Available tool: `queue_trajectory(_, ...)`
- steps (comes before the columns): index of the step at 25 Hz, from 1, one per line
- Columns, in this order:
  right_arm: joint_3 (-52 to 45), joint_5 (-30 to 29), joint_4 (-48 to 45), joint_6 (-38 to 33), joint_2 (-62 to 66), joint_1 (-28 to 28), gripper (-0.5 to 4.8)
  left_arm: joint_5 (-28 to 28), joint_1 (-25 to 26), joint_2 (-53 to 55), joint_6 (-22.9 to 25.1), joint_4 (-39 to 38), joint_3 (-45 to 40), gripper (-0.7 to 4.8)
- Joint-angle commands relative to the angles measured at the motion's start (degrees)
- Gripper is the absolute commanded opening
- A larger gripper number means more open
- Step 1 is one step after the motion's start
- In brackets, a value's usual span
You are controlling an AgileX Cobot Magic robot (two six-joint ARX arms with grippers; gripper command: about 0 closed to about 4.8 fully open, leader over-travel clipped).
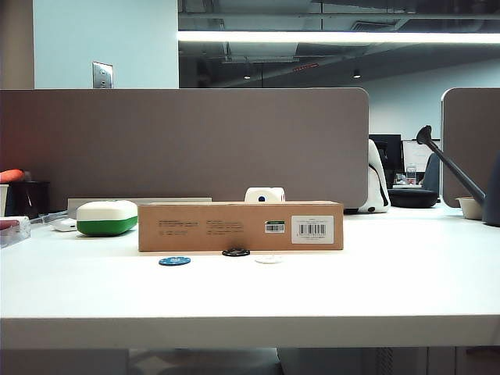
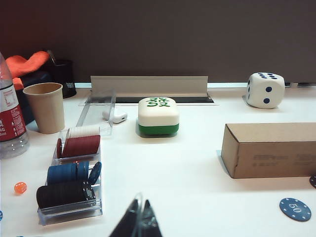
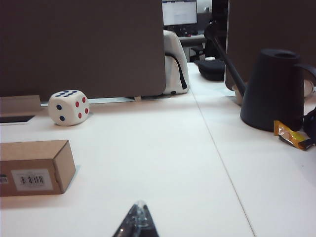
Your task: Push the chip with the highest value in the row forward next to the rectangular box.
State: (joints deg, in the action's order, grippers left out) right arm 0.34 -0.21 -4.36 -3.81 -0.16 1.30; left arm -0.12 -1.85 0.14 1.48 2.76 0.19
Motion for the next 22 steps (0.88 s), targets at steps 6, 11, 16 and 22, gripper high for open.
queue_trajectory(6,-0.24,0.46,1.46,0.79,0.07,0.09,-0.09,0.15,0.13,-0.02,0.04,0.7,0.24,-0.05)
queue_trajectory(11,-0.24,0.44,1.51,0.79,0.07,0.09,-0.09,0.15,0.13,-0.02,0.04,0.72,0.24,-0.05)
queue_trajectory(16,-0.24,0.22,1.49,0.76,0.07,0.07,-0.09,0.15,0.13,-0.02,0.04,0.72,0.24,-0.05)
queue_trajectory(22,-0.24,0.22,1.49,0.79,0.07,0.04,-0.09,0.15,0.13,-0.02,0.04,0.72,0.24,-0.05)
